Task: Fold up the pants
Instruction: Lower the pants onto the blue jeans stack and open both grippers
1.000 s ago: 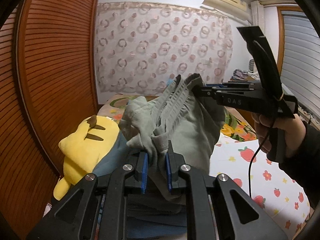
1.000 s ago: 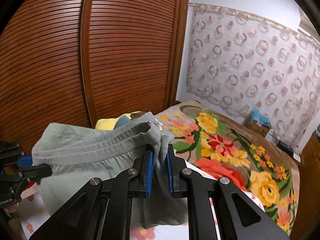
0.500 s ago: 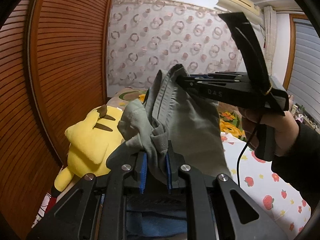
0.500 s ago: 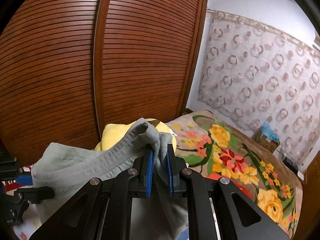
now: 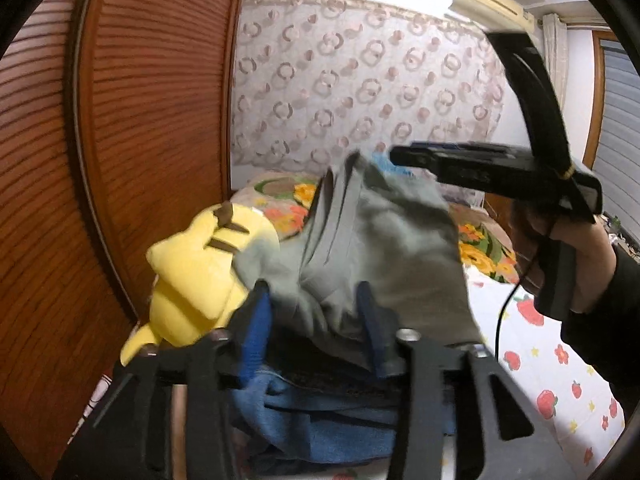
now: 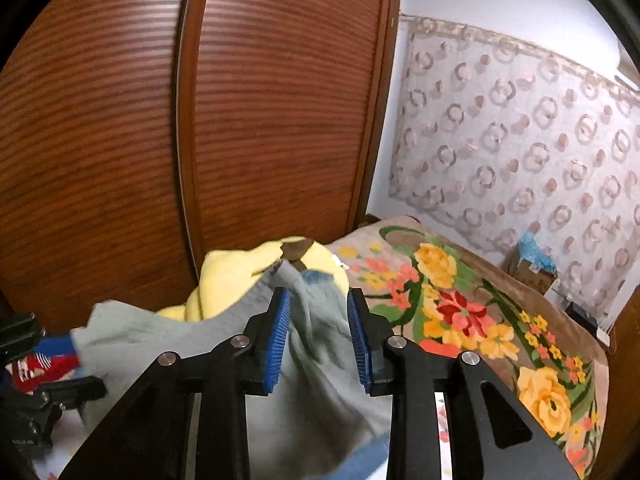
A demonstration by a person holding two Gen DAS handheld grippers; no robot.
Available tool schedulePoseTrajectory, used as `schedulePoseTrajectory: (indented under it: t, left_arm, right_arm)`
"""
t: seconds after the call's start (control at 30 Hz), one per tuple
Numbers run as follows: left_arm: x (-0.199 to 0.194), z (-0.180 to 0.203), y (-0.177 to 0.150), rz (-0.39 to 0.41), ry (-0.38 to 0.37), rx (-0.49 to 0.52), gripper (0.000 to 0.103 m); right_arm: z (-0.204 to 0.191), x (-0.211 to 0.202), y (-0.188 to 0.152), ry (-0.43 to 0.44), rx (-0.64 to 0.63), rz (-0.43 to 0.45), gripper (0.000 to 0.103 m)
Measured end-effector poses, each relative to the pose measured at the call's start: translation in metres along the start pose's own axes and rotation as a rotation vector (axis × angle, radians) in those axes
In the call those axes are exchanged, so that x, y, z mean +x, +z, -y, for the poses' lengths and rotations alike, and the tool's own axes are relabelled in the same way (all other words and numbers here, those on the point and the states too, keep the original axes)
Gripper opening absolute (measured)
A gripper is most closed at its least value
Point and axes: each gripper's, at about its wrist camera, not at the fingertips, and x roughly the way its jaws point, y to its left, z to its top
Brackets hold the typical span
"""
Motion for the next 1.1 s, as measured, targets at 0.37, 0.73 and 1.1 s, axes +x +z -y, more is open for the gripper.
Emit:
schedulePoseTrajectory:
  t: [0.37,0.73,1.1]
  left_arm:
    - [0.023,0.014,0.012,-0.035,-0.024,0.054,0.054]
    - [0.064,0.002,-0.017,-0.135,-0.013,0.038,0.054]
    - [0.057,0.006,-0.01,-0.135,-0.01,0.041,0.054]
  right_arm:
    - [0.002,-0.016,-0.03,0.128,0.002,-0.06,0.031]
    - [0.038,0.05,-0.036,0.09,0.079,-0.165,0.03]
    - [0.028,0.036,-0.045,0.072,0.117,-0.134,0.031]
